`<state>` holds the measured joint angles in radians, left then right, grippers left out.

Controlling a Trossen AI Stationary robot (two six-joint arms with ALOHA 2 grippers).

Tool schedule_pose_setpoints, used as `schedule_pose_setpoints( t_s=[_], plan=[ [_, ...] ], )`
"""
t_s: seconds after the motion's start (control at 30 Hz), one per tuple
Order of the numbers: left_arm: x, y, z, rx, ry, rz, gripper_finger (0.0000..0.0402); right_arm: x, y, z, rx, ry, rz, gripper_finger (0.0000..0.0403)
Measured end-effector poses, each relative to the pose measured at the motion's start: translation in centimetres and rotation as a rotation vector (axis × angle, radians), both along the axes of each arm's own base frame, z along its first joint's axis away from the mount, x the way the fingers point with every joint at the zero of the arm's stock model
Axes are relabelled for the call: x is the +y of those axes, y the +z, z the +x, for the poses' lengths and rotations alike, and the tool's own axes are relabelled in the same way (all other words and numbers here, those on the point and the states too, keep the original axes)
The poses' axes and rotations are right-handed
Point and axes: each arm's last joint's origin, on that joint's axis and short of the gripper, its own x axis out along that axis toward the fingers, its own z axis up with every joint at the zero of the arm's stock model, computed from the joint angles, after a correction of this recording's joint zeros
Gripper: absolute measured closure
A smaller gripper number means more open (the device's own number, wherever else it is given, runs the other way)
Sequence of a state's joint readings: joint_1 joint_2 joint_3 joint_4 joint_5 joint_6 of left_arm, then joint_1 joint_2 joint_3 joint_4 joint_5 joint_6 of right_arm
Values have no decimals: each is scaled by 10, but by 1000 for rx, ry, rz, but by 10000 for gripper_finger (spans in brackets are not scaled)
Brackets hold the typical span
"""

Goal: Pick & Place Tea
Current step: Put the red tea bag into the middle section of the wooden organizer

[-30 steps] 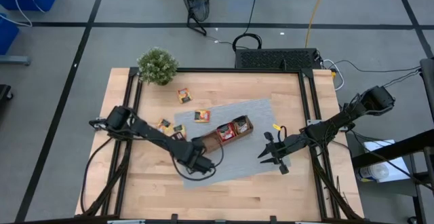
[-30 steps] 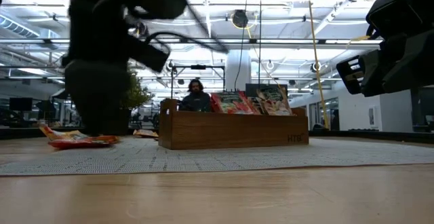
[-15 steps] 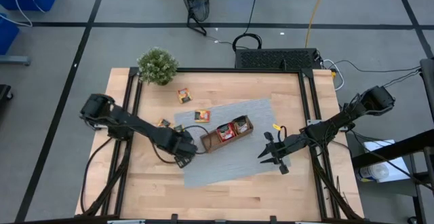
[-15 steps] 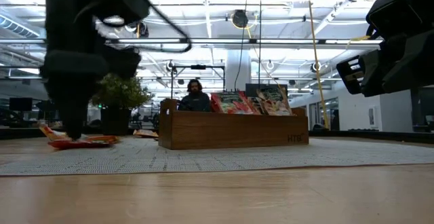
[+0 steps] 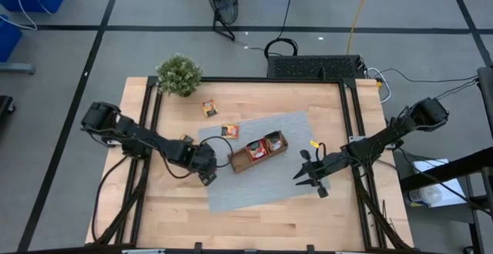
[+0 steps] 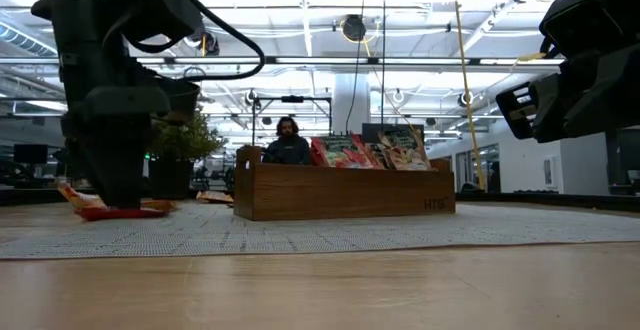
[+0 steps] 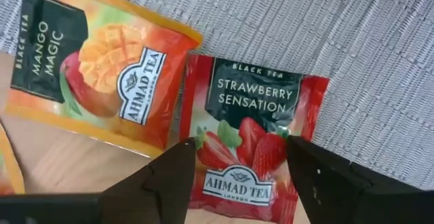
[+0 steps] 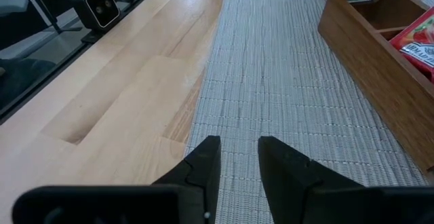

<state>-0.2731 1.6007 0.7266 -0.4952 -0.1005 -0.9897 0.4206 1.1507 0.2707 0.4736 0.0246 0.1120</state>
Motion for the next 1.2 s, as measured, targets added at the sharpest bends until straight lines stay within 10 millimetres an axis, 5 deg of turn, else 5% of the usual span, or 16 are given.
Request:
schedule_pose_setpoints(
  t_s=[0.13, 0.47, 0.87, 1.03, 1.2],
  plan=[
    [-4, -3, -2, 29, 13, 25, 210, 0, 0, 0, 0, 0, 0, 312],
    [-9, 3, -1, 14, 35, 62, 390, 0, 0, 0, 0, 0, 0, 312],
    [-47, 97, 57, -414, -223, 220, 398, 0, 1, 0, -7, 0, 3, 312],
    [-46, 112, 82, -700, -242, 432, 398, 0, 1, 0, -11, 0, 4, 312],
    [-42, 101, 111, -899, -290, 555, 398, 0, 1, 1, -14, 0, 6, 312]
  ],
)
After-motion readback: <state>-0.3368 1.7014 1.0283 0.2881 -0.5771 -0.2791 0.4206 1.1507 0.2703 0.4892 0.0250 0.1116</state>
